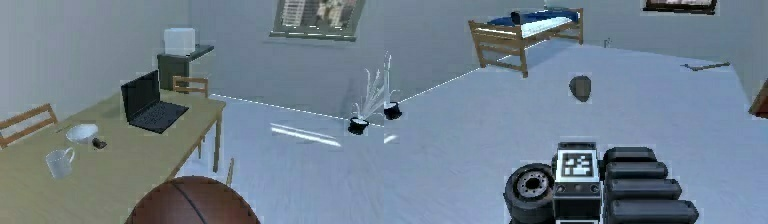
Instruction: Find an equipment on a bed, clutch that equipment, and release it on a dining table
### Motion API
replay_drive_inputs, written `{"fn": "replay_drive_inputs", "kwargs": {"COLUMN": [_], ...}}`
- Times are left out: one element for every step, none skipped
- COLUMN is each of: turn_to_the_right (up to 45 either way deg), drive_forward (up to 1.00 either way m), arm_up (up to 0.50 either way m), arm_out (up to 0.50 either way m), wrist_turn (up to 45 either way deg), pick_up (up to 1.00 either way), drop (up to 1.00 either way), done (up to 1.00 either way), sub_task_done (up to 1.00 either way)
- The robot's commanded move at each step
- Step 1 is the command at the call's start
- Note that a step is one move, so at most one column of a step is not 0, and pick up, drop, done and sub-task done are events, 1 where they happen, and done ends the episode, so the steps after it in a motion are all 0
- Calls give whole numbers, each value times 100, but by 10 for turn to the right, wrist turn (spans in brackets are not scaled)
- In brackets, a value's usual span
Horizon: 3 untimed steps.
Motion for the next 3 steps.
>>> {"fn": "replay_drive_inputs", "kwargs": {"turn_to_the_right": [450,60,-450], "drive_forward": [0,0,0], "arm_up": [0,0,0], "arm_out": [0,0,0], "wrist_turn": [0,0,0], "pick_up": [0,0,0], "drop": [0,0,0], "done": [0,0,0], "sub_task_done": [0,0,0]}}
